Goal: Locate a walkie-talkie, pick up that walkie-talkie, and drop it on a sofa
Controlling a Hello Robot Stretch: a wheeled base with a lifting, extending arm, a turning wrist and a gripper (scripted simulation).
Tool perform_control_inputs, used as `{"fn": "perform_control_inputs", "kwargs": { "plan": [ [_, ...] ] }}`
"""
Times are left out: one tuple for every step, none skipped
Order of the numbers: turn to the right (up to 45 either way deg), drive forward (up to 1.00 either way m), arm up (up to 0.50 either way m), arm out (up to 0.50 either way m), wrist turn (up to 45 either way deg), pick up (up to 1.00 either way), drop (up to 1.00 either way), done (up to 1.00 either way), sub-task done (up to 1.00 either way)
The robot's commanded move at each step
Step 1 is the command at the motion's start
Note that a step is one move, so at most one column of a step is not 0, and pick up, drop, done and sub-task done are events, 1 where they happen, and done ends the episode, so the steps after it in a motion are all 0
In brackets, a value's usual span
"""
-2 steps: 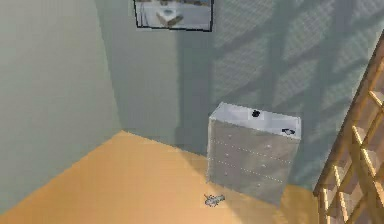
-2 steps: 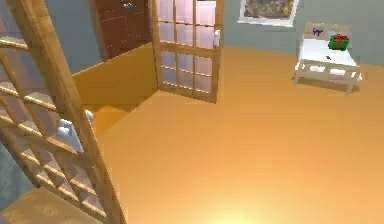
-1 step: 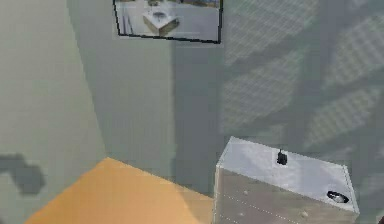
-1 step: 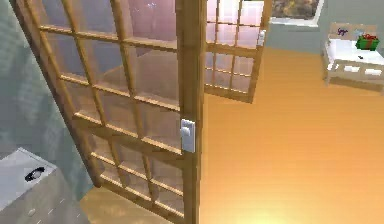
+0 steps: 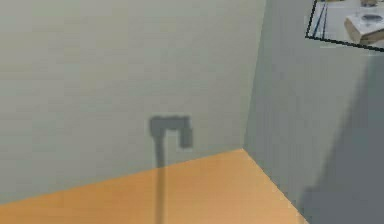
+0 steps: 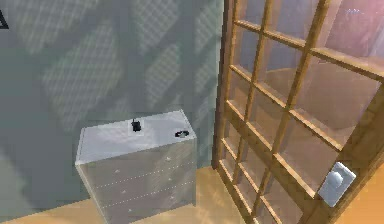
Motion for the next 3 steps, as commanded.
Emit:
{"fn": "perform_control_inputs", "kwargs": {
  "plan": [
    [-12.0,0.0,0.0,0.0,0.0,0.0,0.0,0.0,0.0],
    [-3.0,0.0,0.0,0.0,0.0,0.0,0.0,0.0,0.0],
    [45.0,0.0,0.0,0.0,0.0,0.0,0.0,0.0,0.0]
  ]
}}
